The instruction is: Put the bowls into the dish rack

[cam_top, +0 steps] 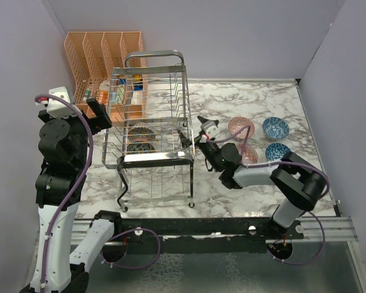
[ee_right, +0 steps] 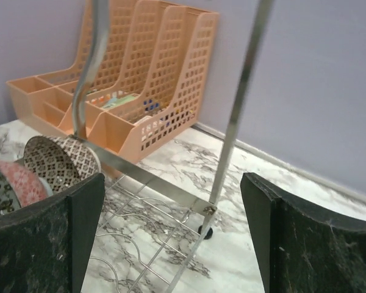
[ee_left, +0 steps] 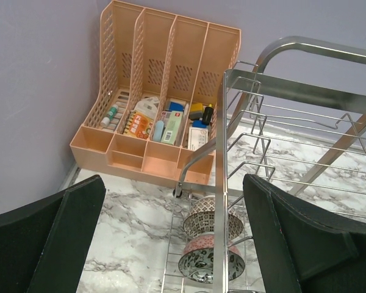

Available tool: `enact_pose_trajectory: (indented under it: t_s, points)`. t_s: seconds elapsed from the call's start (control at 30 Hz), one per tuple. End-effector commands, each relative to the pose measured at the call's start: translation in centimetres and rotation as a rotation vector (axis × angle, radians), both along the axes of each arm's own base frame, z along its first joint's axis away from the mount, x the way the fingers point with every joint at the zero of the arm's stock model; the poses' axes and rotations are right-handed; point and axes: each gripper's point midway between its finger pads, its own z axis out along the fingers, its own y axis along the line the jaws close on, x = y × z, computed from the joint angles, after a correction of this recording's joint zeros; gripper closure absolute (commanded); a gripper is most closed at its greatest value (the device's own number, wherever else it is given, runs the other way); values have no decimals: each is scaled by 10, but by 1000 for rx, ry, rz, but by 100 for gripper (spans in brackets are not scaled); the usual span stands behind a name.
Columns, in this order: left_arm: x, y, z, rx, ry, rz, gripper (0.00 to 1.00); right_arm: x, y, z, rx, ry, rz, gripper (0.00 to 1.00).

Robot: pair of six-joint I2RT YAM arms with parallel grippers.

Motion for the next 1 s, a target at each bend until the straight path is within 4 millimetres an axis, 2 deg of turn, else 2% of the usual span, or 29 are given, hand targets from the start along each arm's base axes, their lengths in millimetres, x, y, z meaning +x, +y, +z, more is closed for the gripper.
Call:
enact_pose_trajectory:
  t_s: [0.0, 0.13, 0.3, 0.4, 0.47, 0.53, 0.73, 0.97]
  points:
    - [-7, -6, 15, -10, -44, -38, 1, 13, -32, -28, -5, 293, -193, 7]
    - [-8, -9, 14, -17, -47, -56, 1, 5, -66, -42, 39, 505, -339, 7]
    - [-10, -13, 13, -28, -53, -77, 1, -12, -123, -54, 65, 744, -581, 7]
    - [-11, -16, 14, -31, -56, -90, 1, -28, -159, -56, 88, 875, -705, 5]
    - [-13, -17, 16, -34, -61, -97, 1, -42, -178, -59, 84, 942, -755, 1]
    - [-13, -18, 17, -38, -62, -105, 1, -57, -194, -61, 100, 993, -783, 0]
    - [-10, -25, 12, -51, -58, -134, 1, -87, -220, -80, 150, 1094, -764, 0]
    - [-3, -31, 3, -59, -38, -155, 1, -94, -241, -112, 230, 1236, -807, 1]
